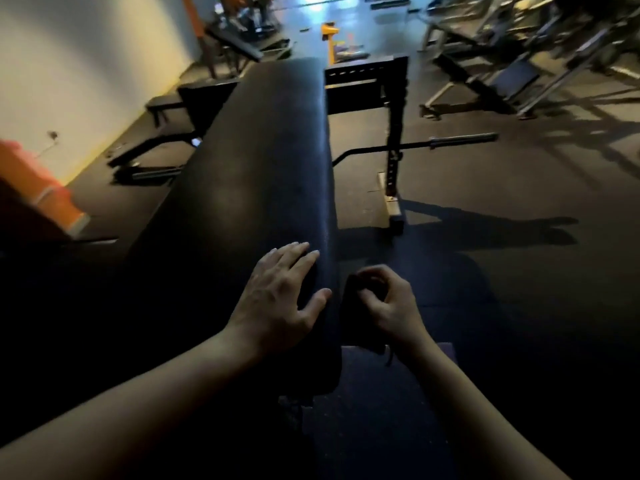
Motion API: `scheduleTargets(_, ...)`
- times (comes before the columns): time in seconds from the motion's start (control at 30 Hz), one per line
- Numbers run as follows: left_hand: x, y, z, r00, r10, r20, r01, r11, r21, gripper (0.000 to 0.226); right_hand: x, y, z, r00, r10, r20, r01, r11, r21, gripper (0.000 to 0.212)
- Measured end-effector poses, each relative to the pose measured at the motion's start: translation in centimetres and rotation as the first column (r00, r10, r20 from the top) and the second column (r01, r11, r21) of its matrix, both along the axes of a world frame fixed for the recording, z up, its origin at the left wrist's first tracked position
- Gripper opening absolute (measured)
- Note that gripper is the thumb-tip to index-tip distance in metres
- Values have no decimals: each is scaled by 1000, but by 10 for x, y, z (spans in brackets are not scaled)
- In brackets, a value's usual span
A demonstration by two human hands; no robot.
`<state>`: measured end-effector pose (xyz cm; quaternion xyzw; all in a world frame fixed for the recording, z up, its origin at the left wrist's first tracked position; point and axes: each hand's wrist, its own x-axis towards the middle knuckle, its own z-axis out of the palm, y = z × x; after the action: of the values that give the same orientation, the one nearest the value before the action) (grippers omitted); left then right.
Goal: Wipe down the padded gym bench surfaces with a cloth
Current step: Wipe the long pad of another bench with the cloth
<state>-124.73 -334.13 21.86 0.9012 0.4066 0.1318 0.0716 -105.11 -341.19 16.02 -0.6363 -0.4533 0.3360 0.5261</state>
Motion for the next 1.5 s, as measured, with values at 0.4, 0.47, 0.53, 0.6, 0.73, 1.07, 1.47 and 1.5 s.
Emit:
scheduleTargets(0.4,28,1,9,954,294,-54,-293,956,31,68,0,-30,-6,945,318,-76,-310,945,101,24)
scheduleTargets(0.47,28,0,8,956,285,-65,-283,958,36,65,6,-4,-4,953,302,-28,-297,946,128,24)
scheduleTargets(0.53,28,2,8,957,282,-72,-280,959,36,64,13,39,-2,975,222,-24,-219,971,98,21)
scheduleTargets(0.6,28,2,7,958,278,-76,-276,961,34,62,17,67,-2,988,143,-50,-140,988,63,18)
scheduleTargets(0.73,29,4,6,958,276,-73,-274,961,31,62,1,13,-9,967,226,-121,-222,974,50,19)
scheduleTargets(1.07,30,3,6,961,268,-65,-267,963,36,61,7,48,-7,986,141,-87,-138,989,50,19)
scheduleTargets(1.47,30,3,6,958,274,-81,-273,962,29,62,5,37,-10,979,198,-54,-195,979,55,21)
scheduleTargets(1.5,30,3,6,958,274,-81,-273,962,27,62,0,5,-11,951,302,-71,-297,953,66,23)
